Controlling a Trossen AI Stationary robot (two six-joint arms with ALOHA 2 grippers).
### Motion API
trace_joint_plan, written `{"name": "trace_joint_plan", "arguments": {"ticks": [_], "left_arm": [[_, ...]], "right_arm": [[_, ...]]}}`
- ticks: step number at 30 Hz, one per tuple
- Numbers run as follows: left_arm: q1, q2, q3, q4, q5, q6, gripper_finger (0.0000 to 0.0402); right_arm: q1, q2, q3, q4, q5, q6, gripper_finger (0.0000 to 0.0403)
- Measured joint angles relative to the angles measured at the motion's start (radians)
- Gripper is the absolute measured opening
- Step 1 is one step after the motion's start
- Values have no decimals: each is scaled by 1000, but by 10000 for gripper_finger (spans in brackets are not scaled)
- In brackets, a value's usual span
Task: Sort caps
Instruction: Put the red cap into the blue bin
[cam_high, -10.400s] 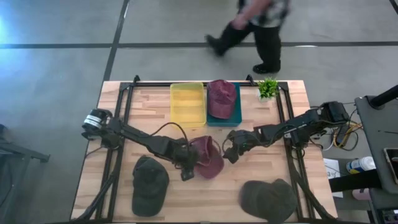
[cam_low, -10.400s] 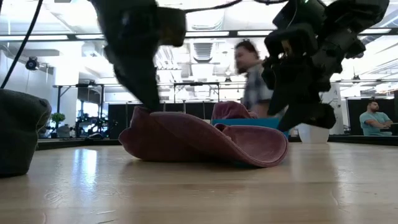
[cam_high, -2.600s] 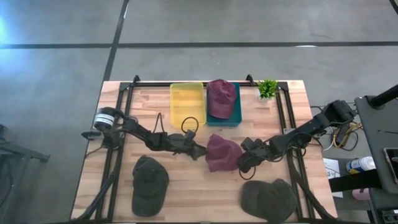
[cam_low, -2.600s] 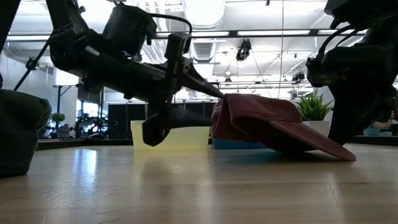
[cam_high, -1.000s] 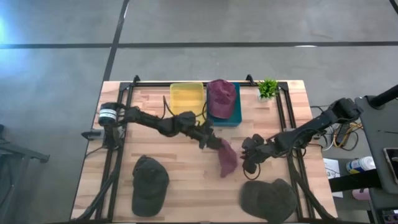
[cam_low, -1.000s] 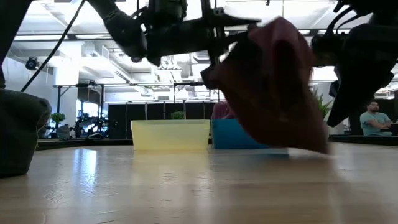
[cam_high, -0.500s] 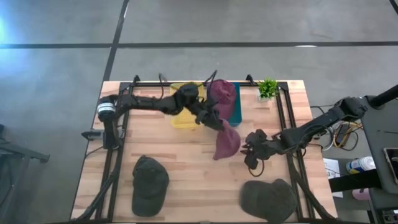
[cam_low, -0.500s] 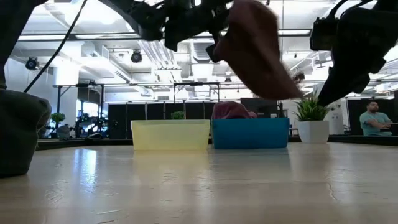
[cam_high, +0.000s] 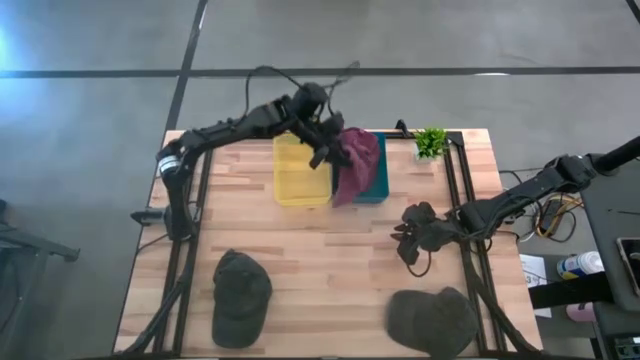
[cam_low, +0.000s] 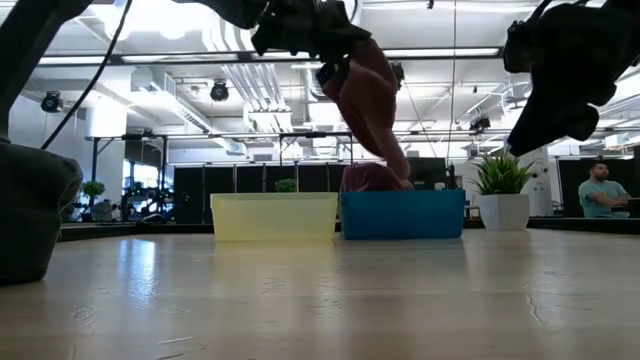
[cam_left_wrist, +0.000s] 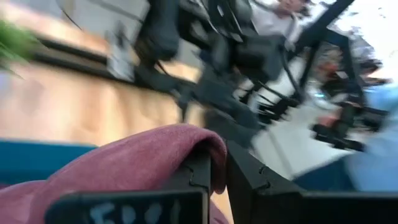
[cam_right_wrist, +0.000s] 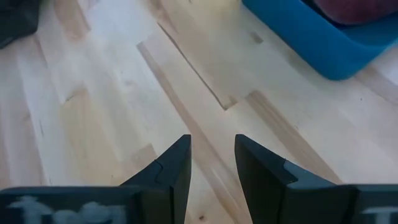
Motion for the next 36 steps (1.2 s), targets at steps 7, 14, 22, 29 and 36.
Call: {"name": "trace_joint_plan", "arguments": {"ticks": [7,14,22,29,36], "left_arm": [[30,10,-9,2,-74,208,24],[22,40,-96,-4,-38,228,23],[18,48,-111,32,-143,215,28],[7,48,-99,47,-324,126,74],[-20,41,-99,-49,-421,115,148]], "right_arm": [[-4,34,0,1,-7,50,121],[-6,59,0,3,-19,70,121],[-50,59,0,17,-11,69,121],[-138,59,0,89,-11,-12,140],[-299,52,0,151,-32,-82,194]]}}
